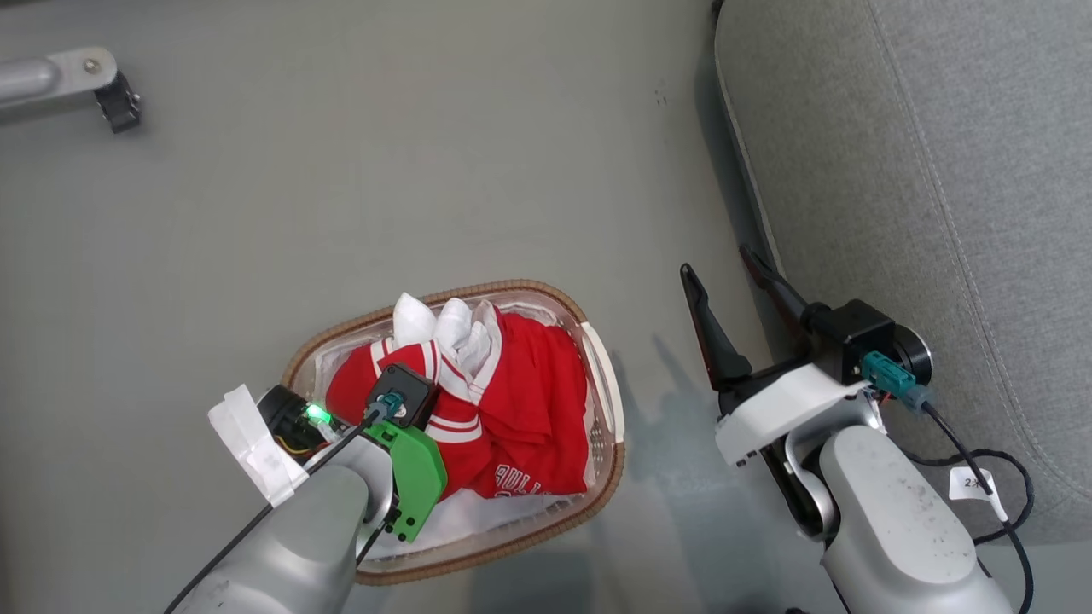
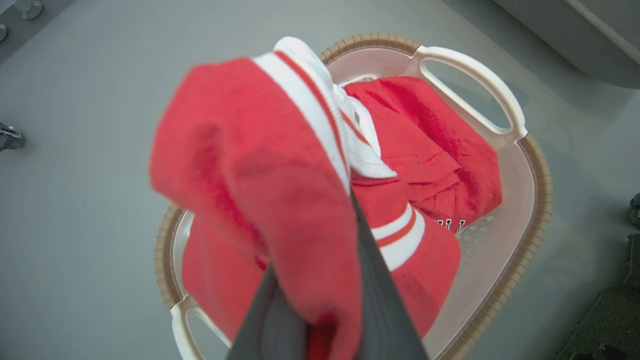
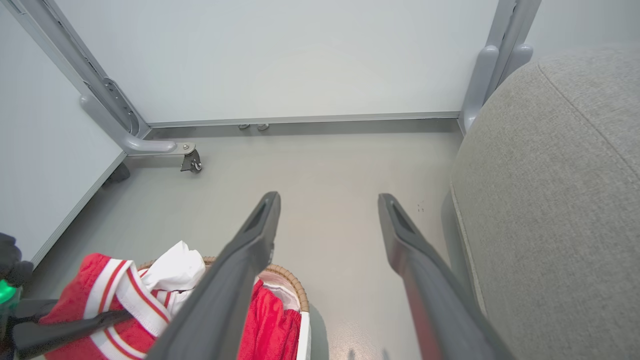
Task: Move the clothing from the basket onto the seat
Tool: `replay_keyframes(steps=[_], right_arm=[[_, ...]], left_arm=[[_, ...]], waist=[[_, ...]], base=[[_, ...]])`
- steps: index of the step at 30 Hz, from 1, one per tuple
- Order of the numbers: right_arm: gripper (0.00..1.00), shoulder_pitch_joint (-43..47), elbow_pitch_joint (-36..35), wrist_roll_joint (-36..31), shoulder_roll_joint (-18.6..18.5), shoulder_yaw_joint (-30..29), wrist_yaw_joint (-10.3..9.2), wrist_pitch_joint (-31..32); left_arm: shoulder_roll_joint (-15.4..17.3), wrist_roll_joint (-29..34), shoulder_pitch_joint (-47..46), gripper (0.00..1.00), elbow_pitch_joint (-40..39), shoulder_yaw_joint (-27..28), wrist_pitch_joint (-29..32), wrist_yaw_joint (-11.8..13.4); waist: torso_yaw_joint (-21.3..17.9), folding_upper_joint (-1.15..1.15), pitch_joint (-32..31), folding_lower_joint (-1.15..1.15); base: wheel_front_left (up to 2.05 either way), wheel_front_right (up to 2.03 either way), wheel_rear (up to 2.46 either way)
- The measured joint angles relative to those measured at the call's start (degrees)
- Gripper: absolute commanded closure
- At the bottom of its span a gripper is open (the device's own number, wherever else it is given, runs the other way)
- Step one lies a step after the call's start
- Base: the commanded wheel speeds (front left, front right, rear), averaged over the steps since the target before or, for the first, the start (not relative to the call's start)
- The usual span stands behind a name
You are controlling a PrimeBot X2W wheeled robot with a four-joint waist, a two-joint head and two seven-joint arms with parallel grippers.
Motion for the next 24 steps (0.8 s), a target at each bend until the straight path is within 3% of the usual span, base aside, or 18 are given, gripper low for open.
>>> replay_keyframes(steps=[11, 24], right_arm=[[0.0, 4.27, 1.68, -1.42, 0.0, -1.07, 0.0, 0.01], [0.0, 8.08, 2.16, -1.48, -0.01, -1.51, 0.0, 0.01]], left_arm=[[-0.41, -1.9, 1.99, 1.0, -9.84, 3.05, -0.47, 0.78], [2.01, -1.89, 3.77, 1.0, -30.07, 13.12, -0.47, 2.63]], waist=[[3.49, 0.0, -8.78, 0.0], [6.39, 0.0, -16.12, 0.0]], base=[[0.0, 0.0, 0.0], [0.0, 0.0, 0.0]])
